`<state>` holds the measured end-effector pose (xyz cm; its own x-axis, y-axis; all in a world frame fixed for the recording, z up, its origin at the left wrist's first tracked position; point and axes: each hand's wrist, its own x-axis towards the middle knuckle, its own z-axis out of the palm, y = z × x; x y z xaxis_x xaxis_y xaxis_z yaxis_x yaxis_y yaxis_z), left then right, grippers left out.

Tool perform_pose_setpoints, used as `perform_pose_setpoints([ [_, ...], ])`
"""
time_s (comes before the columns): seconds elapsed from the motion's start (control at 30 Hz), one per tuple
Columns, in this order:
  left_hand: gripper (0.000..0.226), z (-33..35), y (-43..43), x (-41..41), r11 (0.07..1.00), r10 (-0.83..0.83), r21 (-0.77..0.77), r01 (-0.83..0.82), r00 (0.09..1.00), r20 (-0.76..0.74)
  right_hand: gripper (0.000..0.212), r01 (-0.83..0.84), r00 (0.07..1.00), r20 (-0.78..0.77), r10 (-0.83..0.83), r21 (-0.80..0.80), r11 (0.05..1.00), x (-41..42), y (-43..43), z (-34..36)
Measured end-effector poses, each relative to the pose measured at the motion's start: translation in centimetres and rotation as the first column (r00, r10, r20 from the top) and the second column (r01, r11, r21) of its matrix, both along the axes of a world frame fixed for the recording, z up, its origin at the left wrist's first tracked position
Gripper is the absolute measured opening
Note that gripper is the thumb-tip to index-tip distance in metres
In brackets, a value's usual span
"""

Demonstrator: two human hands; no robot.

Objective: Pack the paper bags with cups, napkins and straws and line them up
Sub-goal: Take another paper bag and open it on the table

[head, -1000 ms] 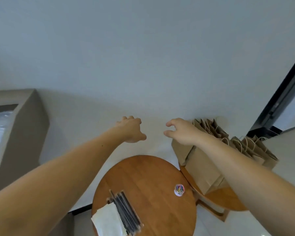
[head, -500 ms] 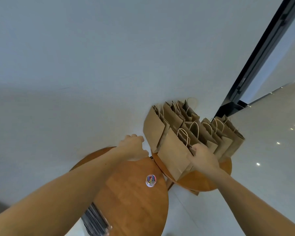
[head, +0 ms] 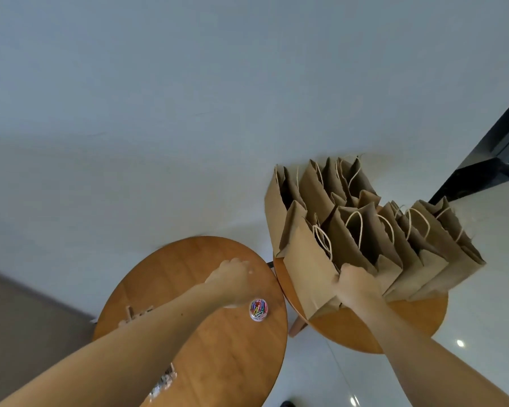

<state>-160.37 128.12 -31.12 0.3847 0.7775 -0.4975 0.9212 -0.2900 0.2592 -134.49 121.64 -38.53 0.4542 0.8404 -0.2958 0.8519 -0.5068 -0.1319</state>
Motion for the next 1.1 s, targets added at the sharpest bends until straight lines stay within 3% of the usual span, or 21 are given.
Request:
perform_pose_setpoints([
  [0.27,0.055,-0.4,0.4,-2.7,1.000,0.028,-0.002,-0.028,0.999,0.038,0.007,-0.166,0.981,0.102,0.166,-0.003,0.986,-2.2,0.0,5.2],
  [0.43,0.057,-0.4,0.6,-6.4,0.998,0.056,-0.008,-0.056,0.991,0.121,0.017,-0.267,0.954,0.160,0.253,0.073,0.961,-8.5,-0.7,9.9],
  [0.53,0.061,-0.7,0.9,-9.5,0.995,0.100,-0.025,-0.097,0.975,0.197,0.010,-0.334,0.939,0.130,0.317,0.135,0.933,-14.1,-0.3,11.1],
  [0.8,0.079,-3.8,0.4,-17.3,0.918,0.363,-0.310,-0.248,0.841,0.402,0.018,-0.365,0.931,0.081,0.356,0.197,0.910,-26.2,1.6,5.6],
  [1.0,0.081,-7.2,-1.7,-19.8,0.865,0.441,-0.402,-0.302,0.839,0.319,0.023,-0.396,0.916,-0.025,0.401,0.103,0.912,-29.2,-0.5,-0.3],
  [1.1,0.080,-8.6,-2.7,-20.3,0.835,0.480,-0.437,-0.334,0.831,0.281,0.044,-0.428,0.895,-0.130,0.426,0.013,0.904,-28.5,-1.3,-2.3],
])
